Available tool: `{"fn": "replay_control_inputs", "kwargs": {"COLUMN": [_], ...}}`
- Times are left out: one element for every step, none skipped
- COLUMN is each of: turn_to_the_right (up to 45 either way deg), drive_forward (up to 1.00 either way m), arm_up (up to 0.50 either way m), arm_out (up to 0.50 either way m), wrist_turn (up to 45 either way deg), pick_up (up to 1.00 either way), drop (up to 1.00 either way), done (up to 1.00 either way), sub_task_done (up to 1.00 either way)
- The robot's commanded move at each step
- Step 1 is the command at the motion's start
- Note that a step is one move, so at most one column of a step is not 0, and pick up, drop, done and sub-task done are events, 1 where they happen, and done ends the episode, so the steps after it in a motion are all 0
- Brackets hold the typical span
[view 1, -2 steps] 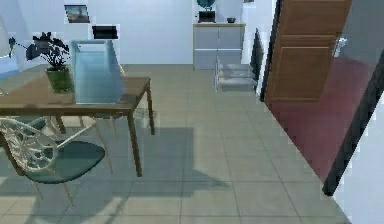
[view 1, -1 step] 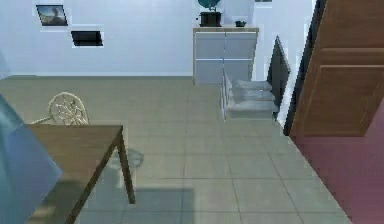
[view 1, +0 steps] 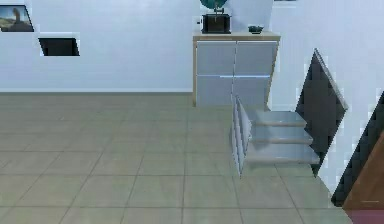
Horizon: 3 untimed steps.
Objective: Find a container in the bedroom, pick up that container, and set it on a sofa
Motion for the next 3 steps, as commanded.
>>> {"fn": "replay_control_inputs", "kwargs": {"turn_to_the_right": [0.0,3.0,-45.0], "drive_forward": [1.00,0.00,0.00], "arm_up": [0.00,0.00,0.00], "arm_out": [0.00,0.00,0.00], "wrist_turn": [0.0,0.0,0.0], "pick_up": [0.00,0.00,0.00], "drop": [0.00,0.00,0.00], "done": [0.00,0.00,0.00], "sub_task_done": [0.00,0.00,0.00]}}
